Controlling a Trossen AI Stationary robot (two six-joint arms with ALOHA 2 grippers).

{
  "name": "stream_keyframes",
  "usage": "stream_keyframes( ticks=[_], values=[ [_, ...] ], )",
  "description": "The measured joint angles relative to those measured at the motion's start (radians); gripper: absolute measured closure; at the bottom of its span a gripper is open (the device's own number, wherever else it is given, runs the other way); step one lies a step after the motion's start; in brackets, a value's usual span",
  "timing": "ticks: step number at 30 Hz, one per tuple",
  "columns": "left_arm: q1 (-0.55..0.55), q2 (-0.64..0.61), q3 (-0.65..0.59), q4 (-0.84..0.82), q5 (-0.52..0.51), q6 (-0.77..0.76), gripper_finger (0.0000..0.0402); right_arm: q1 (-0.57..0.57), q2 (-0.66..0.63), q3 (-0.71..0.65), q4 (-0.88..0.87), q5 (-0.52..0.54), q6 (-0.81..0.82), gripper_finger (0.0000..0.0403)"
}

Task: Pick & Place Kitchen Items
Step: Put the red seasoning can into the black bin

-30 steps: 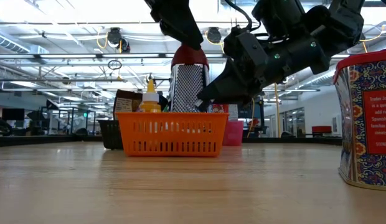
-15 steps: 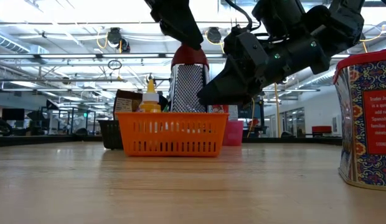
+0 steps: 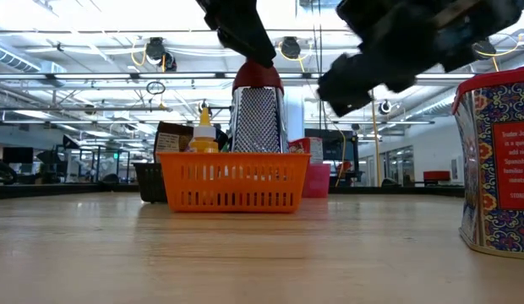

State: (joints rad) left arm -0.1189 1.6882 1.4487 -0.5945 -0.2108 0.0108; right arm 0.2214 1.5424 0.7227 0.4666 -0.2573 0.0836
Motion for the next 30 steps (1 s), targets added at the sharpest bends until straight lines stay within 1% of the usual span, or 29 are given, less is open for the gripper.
stream_keyframes(
  ticks=[2, 5, 7, 10, 18, 24, 27, 30],
  values=[
    [0.0, 0.0, 0.0, 0.0, 0.0, 0.014, 0.019, 0.024, -0.026, 0.0, -0.057, -0.017, -0.003, 0.0259],
    [0.0, 0.0, 0.0, 0.001, 0.0, 0.014, 0.019, 0.05, -0.047, 0.0, -0.097, -0.037, 0.034, 0.0257],
    [0.0, 0.0, 0.0, 0.001, 0.0, 0.018, 0.019, 0.066, -0.059, -0.001, -0.101, -0.045, 0.076, 0.0254],
    [0.0, 0.0, 0.0, 0.002, 0.0, 0.018, 0.019, 0.08, -0.066, 0.0, -0.097, -0.086, 0.111, 0.0245],
    [0.0, 0.0, 0.0, 0.002, 0.0, 0.018, 0.019, 0.103, -0.066, 0.0, -0.139, -0.089, 0.136, 0.0179],
    [0.0, 0.0, 0.0, 0.001, 0.0, 0.018, 0.019, 0.121, -0.066, 0.0, -0.149, -0.114, 0.152, 0.013],
    [0.0, 0.0, 0.0, 0.001, 0.0, 0.013, 0.019, 0.139, -0.066, 0.0, -0.161, -0.113, 0.151, 0.0112],
    [0.0, 0.0, 0.0, 0.001, 0.0, 0.013, 0.019, 0.162, -0.066, 0.0, -0.168, -0.113, 0.126, 0.0104]
  ],
)
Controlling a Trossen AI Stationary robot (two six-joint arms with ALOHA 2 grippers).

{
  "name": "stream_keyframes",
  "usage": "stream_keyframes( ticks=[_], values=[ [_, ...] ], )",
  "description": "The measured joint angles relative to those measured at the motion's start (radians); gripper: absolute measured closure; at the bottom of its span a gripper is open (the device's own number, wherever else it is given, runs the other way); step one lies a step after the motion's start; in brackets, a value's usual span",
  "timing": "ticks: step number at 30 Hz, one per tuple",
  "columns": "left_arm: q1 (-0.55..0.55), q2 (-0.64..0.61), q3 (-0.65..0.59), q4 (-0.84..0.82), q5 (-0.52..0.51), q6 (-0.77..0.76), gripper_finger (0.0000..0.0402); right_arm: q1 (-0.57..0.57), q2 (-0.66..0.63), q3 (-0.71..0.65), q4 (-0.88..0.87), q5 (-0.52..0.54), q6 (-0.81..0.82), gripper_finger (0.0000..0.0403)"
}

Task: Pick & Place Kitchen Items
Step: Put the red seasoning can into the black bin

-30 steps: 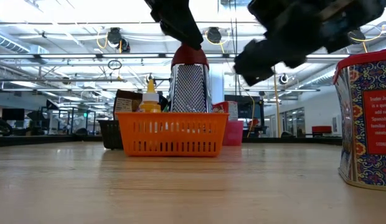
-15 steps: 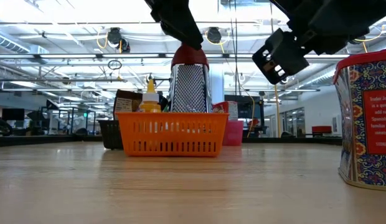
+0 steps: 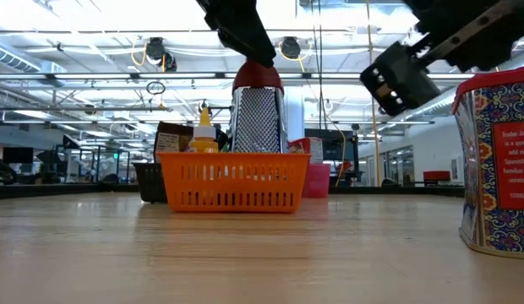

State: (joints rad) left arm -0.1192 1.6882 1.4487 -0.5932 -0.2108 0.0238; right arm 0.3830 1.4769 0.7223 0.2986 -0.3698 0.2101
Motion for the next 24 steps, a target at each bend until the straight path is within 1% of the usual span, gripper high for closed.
stream_keyframes(
  ticks=[4, 7, 12, 15, 18, 24],
  values=[
    [0.0, 0.0, 0.0, 0.0, 0.0, 0.0, 0.019, 0.033, 0.0, 0.0, -0.027, 0.001, -0.089, 0.0107],
    [0.0, 0.0, 0.0, 0.0, 0.0, -0.003, 0.019, 0.052, 0.0, 0.0, -0.031, 0.001, -0.101, 0.0112],
    [0.0, 0.0, 0.0, 0.0, 0.0, -0.003, 0.019, 0.051, 0.0, 0.0, -0.046, 0.002, -0.144, 0.0116],
    [0.0, 0.0, 0.0, 0.0, 0.0, -0.003, 0.019, 0.051, 0.0, 0.0, -0.068, 0.027, -0.168, 0.0116],
    [0.0, 0.0, 0.0, 0.0, 0.0, -0.003, 0.019, 0.052, 0.0, 0.0, -0.087, 0.062, -0.172, 0.0116],
    [0.0, 0.0, 0.0, 0.001, 0.0, -0.003, 0.019, 0.053, 0.0, -0.001, -0.104, 0.054, -0.165, 0.0117]
  ],
)
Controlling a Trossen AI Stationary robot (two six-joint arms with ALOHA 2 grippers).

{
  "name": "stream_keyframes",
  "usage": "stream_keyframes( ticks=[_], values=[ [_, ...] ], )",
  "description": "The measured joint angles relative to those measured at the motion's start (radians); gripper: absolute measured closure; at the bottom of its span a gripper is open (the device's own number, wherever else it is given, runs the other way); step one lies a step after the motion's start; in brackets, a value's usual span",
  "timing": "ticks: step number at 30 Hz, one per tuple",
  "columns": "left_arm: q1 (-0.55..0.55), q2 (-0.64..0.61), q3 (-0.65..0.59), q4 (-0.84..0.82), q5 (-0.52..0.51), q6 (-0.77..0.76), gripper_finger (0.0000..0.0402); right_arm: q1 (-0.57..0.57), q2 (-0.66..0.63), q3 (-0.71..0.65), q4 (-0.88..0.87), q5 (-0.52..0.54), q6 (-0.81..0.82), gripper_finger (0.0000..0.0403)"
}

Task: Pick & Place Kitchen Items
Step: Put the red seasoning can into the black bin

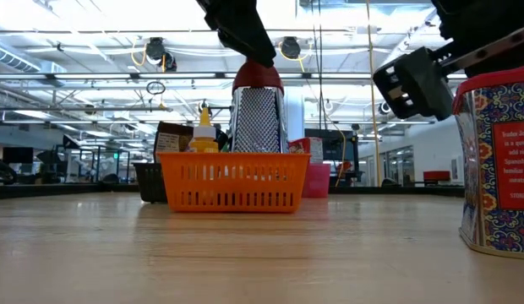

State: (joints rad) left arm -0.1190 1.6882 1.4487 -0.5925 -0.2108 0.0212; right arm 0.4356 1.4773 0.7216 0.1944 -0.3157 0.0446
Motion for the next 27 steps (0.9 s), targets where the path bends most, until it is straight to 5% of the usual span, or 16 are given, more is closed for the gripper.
stream_keyframes(
  ticks=[27],
  values=[
    [0.0, 0.0, 0.0, 0.021, 0.0, 0.005, 0.019, 0.053, 0.14, -0.001, 0.056, 0.084, -0.031, 0.0122]
  ],
)
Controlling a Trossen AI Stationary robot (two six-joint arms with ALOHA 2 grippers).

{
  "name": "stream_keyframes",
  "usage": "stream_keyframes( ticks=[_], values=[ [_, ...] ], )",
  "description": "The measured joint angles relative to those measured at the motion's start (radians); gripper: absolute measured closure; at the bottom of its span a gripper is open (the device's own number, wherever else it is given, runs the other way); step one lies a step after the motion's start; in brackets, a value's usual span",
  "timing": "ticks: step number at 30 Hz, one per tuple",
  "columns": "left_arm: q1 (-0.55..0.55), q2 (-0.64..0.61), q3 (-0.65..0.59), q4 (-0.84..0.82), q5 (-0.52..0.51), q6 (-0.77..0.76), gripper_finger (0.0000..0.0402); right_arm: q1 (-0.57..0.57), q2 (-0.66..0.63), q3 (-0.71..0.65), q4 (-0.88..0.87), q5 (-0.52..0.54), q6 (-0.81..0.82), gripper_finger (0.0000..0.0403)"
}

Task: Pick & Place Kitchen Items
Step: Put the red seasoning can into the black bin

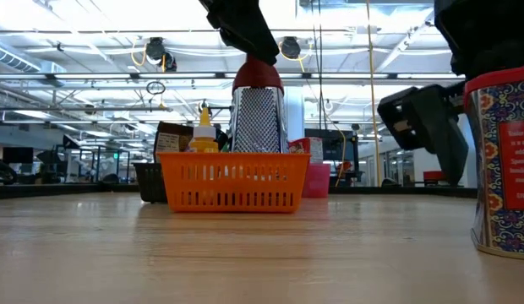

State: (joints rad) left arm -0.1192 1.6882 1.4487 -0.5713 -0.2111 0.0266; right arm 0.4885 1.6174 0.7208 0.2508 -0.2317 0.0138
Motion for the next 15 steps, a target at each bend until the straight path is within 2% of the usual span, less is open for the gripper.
stream_keyframes(
  ticks=[6, 15],
  values=[
    [0.0, 0.0, 0.0, 0.0, 0.0, 0.0, 0.019, 0.0, 0.058, 0.0, 0.038, -0.003, -0.008, 0.0134],
    [0.0, 0.0, 0.0, 0.0, 0.0, -0.001, 0.019, 0.0, 0.066, 0.0, 0.045, -0.004, -0.008, 0.0203]
  ],
)
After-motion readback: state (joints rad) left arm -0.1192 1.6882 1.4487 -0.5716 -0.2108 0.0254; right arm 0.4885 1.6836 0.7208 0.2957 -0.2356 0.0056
